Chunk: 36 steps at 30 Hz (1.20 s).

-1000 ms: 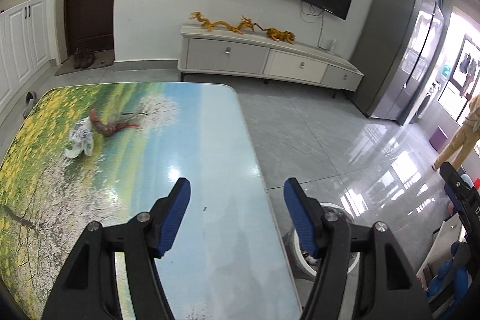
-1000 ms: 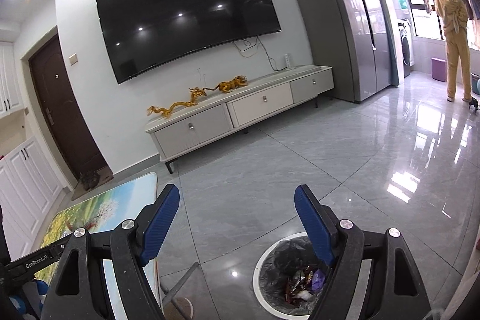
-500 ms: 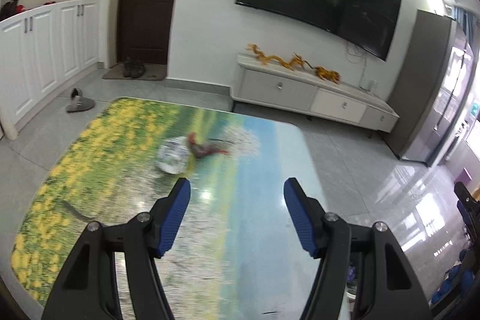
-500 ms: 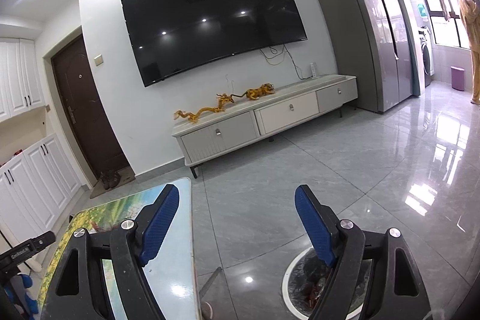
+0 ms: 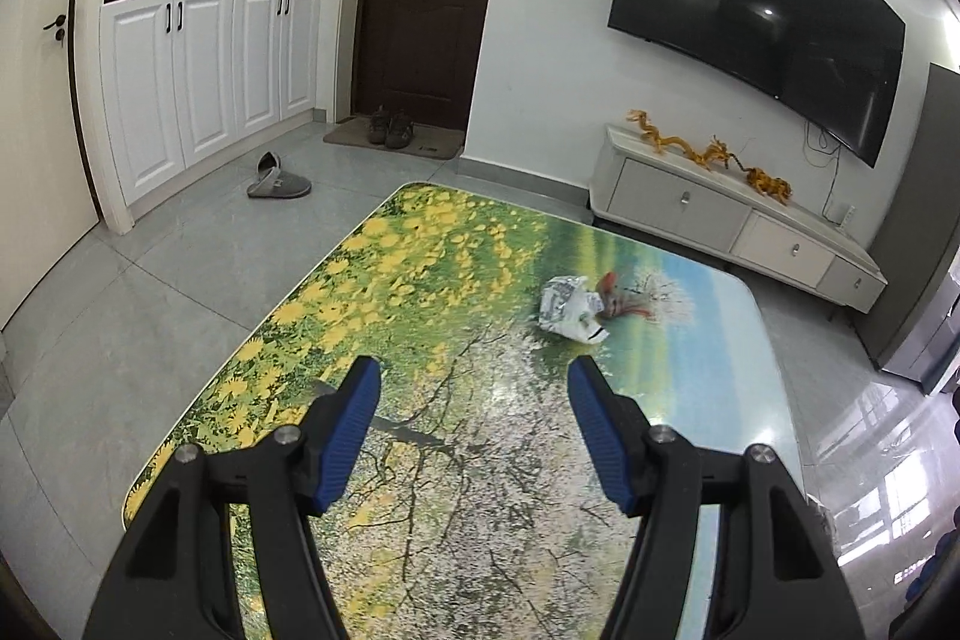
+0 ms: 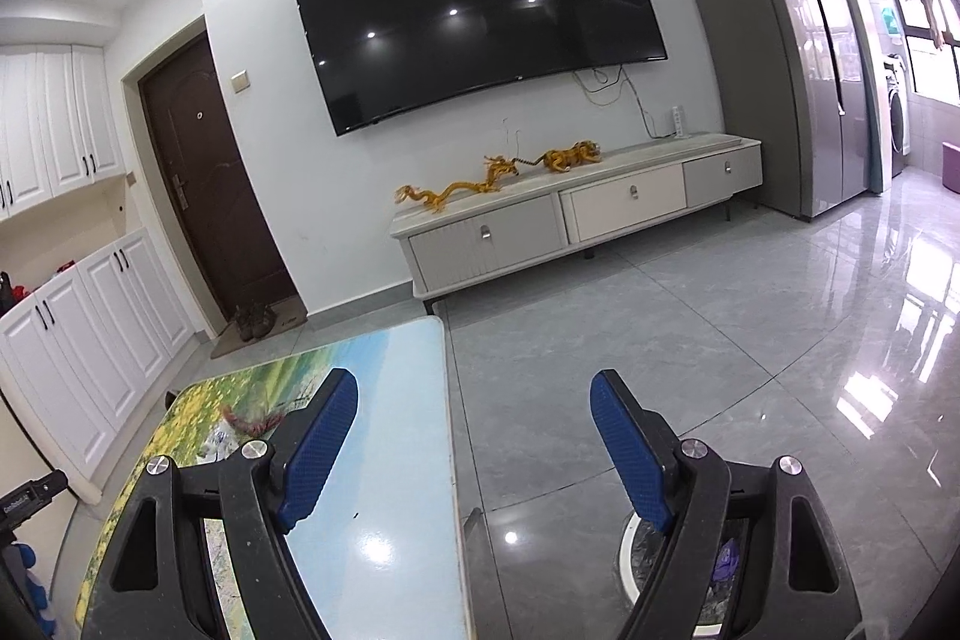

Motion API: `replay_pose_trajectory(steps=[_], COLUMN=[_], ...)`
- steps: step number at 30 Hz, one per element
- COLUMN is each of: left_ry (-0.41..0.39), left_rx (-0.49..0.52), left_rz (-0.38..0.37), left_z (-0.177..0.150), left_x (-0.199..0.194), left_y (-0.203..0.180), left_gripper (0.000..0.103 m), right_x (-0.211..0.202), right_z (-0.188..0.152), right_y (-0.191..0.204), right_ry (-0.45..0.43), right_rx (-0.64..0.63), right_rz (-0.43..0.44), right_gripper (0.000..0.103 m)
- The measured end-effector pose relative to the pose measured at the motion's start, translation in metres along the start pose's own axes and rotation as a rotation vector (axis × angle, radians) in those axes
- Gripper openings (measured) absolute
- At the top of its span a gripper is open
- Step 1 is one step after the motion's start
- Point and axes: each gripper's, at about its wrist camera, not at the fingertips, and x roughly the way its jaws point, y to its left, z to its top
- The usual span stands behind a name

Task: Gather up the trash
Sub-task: 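Move both open tools back over the table toward the remaining trash, then grasp the white printed plastic bag with the left tool while the right tool grasps the red-clear wrapper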

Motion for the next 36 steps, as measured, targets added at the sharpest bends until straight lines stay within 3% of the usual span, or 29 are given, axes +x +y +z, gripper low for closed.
replay_pose_trajectory(steps=[11,24,36], left_ry=[0.044,0.037,0.065], left_rx=[0.053,0.181,0.191], left_rz=[-0.013,0.037,0.02], left_z=[0.003,0.002,0.004], left_x=[0.036,0.076,0.111], left_y=[0.004,-0.025,-0.031], left_gripper=[0.063,0.064,0.07], right_x=[0.025,0.071,0.114], right_z=[-0.005,-0.021,-0.034], right_y=[0.041,0.072,0.097], right_ry=[0.053,0.141,0.213], right_rx=[-0.056,-0.126,-0.165], right_rz=[0.018,0.045,0.08], right_gripper=[0.079,0.079,0.079])
